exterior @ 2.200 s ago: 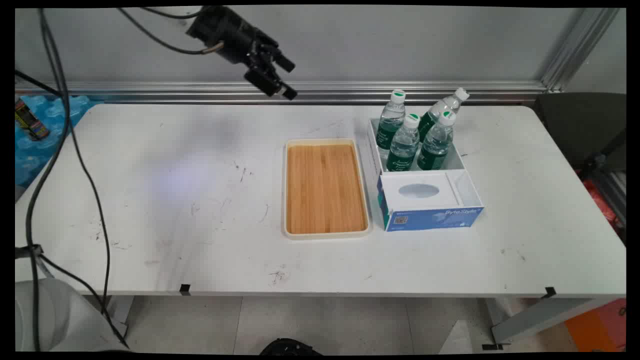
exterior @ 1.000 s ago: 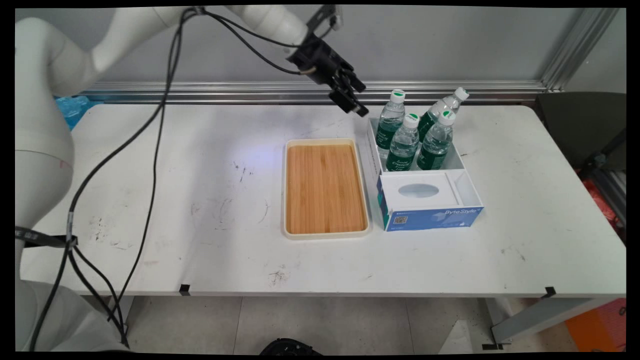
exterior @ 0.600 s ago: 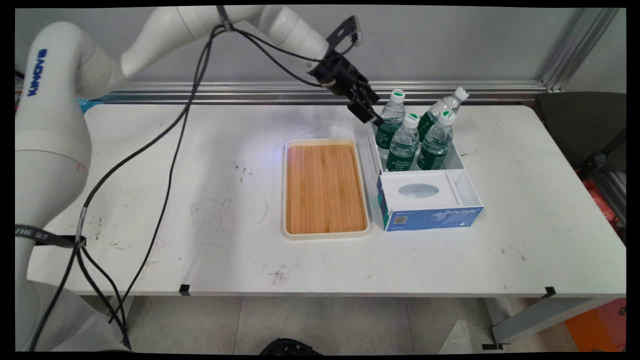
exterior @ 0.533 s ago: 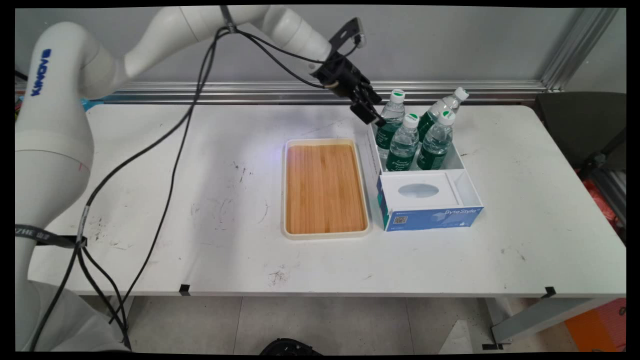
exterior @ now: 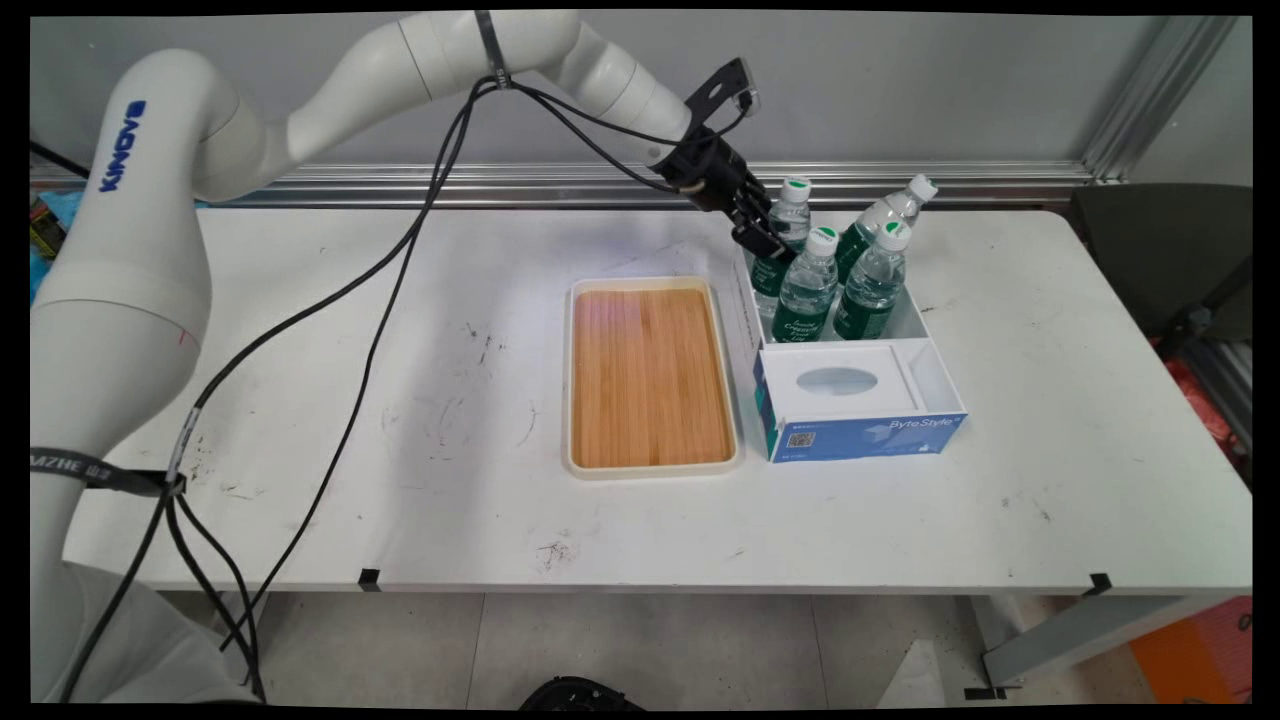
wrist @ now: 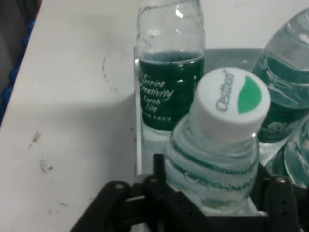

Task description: Pick up the green bottle from the white box, then place the picked object on the tray

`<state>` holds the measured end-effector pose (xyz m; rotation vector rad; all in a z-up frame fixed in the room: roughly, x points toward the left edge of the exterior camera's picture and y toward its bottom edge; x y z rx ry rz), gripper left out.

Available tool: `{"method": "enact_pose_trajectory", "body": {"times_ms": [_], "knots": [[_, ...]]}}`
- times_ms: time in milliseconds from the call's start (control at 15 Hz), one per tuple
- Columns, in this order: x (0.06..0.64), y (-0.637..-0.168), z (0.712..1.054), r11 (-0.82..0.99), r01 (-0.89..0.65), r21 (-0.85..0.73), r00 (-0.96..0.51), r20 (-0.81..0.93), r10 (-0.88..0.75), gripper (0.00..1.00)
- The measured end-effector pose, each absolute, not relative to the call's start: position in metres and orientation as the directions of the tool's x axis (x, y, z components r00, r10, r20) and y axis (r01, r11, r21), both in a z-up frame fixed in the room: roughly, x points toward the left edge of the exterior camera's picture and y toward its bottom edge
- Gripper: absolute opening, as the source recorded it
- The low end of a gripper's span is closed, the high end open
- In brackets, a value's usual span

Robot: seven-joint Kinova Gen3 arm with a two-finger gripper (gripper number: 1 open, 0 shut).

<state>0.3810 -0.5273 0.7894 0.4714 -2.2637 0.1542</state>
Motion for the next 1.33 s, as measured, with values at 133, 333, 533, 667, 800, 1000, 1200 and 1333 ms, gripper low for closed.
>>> {"method": "enact_pose_trajectory", "body": {"times_ms": [133, 333, 533, 667, 800, 1000, 1200, 1333], "knots": [[0.378, -0.527, 0.788, 0.923, -0.383, 0.039, -0.609, 0.741, -0.284, 0.00], [0.378, -0.524, 0.792, 0.925, -0.380, 0.024, -0.609, 0.746, -0.270, 0.00], [0.384, -0.517, 0.805, 0.924, -0.382, -0.001, -0.604, 0.757, -0.249, 0.00], [0.388, -0.512, 0.818, 0.923, -0.383, -0.019, -0.597, 0.768, -0.232, 0.00], [0.393, -0.505, 0.836, 0.922, -0.386, -0.039, -0.589, 0.780, -0.213, 0.00], [0.402, -0.493, 0.865, 0.917, -0.394, -0.061, -0.573, 0.797, -0.193, 0.00], [0.416, -0.479, 0.894, 0.907, -0.414, -0.075, -0.557, 0.809, -0.187, 0.00], [0.428, -0.468, 0.909, 0.900, -0.430, -0.076, -0.549, 0.813, -0.194, 0.00]]}}
